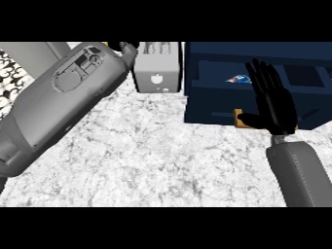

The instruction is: Pick up the can, place it into the drawer and close the drawer

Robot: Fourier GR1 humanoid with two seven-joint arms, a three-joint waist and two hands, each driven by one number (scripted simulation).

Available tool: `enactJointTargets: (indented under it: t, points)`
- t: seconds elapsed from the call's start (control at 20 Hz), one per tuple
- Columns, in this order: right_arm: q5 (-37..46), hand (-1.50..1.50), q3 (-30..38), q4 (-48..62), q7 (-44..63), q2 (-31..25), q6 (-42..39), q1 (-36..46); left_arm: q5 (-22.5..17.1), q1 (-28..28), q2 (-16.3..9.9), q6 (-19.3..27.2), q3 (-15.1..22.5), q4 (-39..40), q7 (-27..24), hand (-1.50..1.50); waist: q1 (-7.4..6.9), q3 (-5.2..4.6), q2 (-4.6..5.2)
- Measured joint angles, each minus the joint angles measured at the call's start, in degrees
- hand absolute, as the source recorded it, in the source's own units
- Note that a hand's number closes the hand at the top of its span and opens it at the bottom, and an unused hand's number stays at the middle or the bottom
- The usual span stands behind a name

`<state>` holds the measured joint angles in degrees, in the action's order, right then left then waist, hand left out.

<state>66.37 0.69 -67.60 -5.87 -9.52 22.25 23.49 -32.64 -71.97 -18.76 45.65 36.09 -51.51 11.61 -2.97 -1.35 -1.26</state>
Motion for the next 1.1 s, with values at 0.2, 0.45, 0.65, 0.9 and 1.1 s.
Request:
enactJointTargets:
  t: [0.2,0.45,0.65,0.9,1.1]
  points:
    - [1.5,-1.5,1.8,8.0,-0.1,0.1,3.8,5.1,0.5,2.0,-2.2,-0.5,0.0,-3.5,1.8,-1.5,-0.34,0.27,0.37]
    - [1.5,-1.5,5.1,19.6,-1.2,0.4,10.4,12.1,1.3,4.9,-5.5,-0.7,-0.1,-8.7,4.3,-1.5,-0.8,0.82,1.0]
    - [2.2,-1.5,6.8,26.7,-1.0,0.8,15.5,16.7,2.5,8.1,-6.4,0.0,0.2,-12.4,5.1,-1.5,-0.52,0.91,0.92]
    - [2.8,-1.5,8.9,35.0,-0.4,-0.2,18.7,24.0,3.4,12.2,-8.2,-0.1,-0.1,-16.8,5.2,-1.5,-0.91,1.02,1.36]
    - [3.2,-1.5,10.1,41.1,0.2,-0.4,21.1,28.3,4.2,15.4,-8.9,-0.3,-0.3,-19.0,4.5,-1.5,-1.04,1.26,1.8]
